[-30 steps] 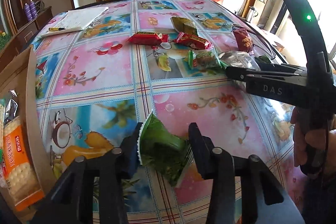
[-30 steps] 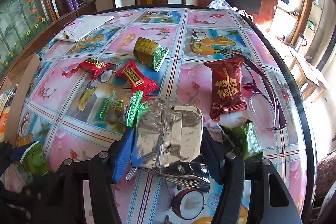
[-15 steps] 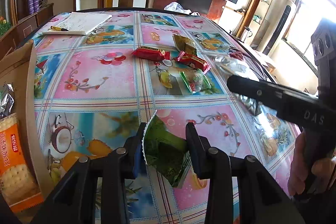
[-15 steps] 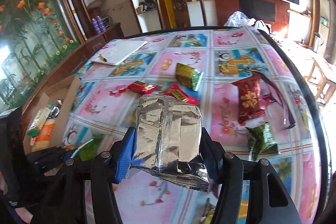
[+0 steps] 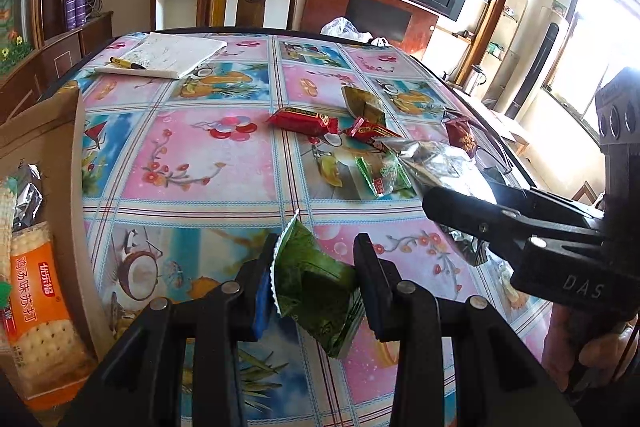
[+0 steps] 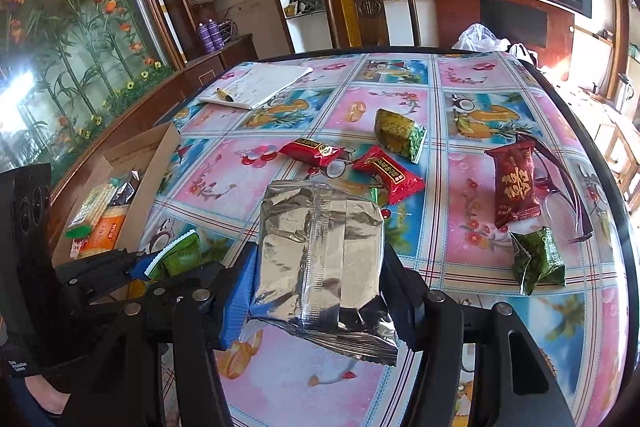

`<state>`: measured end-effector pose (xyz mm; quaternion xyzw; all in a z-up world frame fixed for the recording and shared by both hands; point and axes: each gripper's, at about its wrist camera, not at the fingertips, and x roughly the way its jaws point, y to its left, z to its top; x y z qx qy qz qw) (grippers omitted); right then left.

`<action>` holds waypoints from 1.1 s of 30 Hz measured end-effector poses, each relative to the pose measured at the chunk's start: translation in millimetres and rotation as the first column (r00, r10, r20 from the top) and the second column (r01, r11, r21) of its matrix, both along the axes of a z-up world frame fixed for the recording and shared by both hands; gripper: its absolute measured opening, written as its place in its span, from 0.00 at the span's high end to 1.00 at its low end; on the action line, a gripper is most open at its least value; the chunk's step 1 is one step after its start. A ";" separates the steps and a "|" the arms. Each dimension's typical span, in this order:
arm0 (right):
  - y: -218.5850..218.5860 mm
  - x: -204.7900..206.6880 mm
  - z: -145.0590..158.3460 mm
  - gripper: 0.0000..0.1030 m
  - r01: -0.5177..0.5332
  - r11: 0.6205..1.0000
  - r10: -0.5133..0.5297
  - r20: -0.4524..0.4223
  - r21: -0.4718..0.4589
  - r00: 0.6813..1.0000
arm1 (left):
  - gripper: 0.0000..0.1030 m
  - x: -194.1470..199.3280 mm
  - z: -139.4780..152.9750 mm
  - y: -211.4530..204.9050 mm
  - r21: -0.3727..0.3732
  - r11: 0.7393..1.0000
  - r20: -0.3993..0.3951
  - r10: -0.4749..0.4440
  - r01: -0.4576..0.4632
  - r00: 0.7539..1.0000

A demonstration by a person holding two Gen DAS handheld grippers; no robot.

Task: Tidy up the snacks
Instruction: 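Lift the green snack bag with the left gripper while the right lifts the silver foil pack, then carry the green bag and silver foil pack over the cardboard box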

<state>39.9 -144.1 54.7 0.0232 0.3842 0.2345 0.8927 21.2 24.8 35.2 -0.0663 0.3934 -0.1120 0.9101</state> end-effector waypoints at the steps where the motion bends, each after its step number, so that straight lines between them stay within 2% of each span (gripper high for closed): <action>1: 0.4 0.3 -0.3 0.39 0.000 1.000 0.000 -0.001 0.000 1.000 | 0.66 0.4 2.1 1.8 -0.005 1.000 0.005 0.002 -0.002 1.000; 12: 14.6 -2.6 -5.4 0.39 -0.031 0.999 0.031 -0.010 0.011 0.999 | 0.65 -0.8 17.4 30.0 -0.070 0.996 0.056 0.064 -0.060 0.996; 24: 19.7 -6.0 -7.7 0.39 -0.037 0.999 0.037 0.005 0.006 0.999 | 0.65 -2.6 19.1 31.8 -0.069 0.995 0.070 0.074 -0.069 0.995; 28: 17.2 -6.8 -5.8 0.39 -0.026 1.000 0.026 0.021 0.002 0.999 | 0.65 -6.0 21.1 32.6 -0.053 0.995 0.087 0.091 -0.086 0.992; 33: 13.0 -7.3 -3.8 0.39 -0.009 1.000 0.009 0.030 0.002 1.000 | 0.65 -14.6 23.1 44.0 -0.070 0.990 0.085 0.130 -0.125 0.988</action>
